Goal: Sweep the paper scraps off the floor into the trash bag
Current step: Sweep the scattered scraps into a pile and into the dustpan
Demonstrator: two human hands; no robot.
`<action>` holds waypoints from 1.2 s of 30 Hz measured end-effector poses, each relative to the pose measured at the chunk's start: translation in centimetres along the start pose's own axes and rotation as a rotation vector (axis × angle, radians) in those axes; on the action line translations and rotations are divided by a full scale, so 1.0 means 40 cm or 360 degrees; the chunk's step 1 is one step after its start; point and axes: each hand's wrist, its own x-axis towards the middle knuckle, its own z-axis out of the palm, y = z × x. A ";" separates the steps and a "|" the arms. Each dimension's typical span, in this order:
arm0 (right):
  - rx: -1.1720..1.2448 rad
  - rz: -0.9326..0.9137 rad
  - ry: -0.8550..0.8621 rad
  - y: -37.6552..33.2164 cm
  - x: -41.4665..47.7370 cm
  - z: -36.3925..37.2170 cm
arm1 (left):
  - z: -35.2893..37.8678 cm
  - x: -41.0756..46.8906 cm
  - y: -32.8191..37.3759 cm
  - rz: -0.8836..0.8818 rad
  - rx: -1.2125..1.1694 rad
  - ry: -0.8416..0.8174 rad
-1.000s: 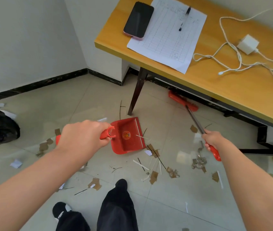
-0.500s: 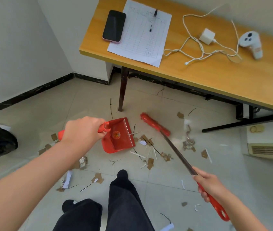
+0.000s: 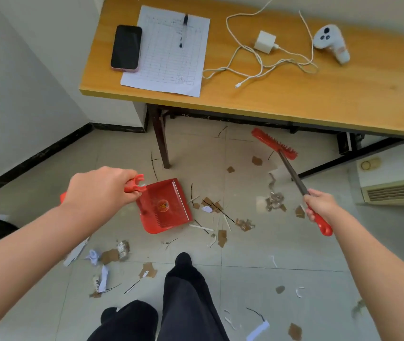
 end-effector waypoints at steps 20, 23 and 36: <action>-0.0293 0.0202 -0.0427 0.224 -0.152 0.194 | -0.019 0.091 0.203 0.0304 0.0001 -0.0035; -0.0120 0.0240 -0.0501 0.235 -0.204 0.147 | -0.023 0.090 0.212 0.0352 0.0001 -0.0060; 0.0511 0.0243 -0.0039 0.440 -0.334 -0.137 | -0.071 0.032 0.176 0.0383 -0.0019 -0.0017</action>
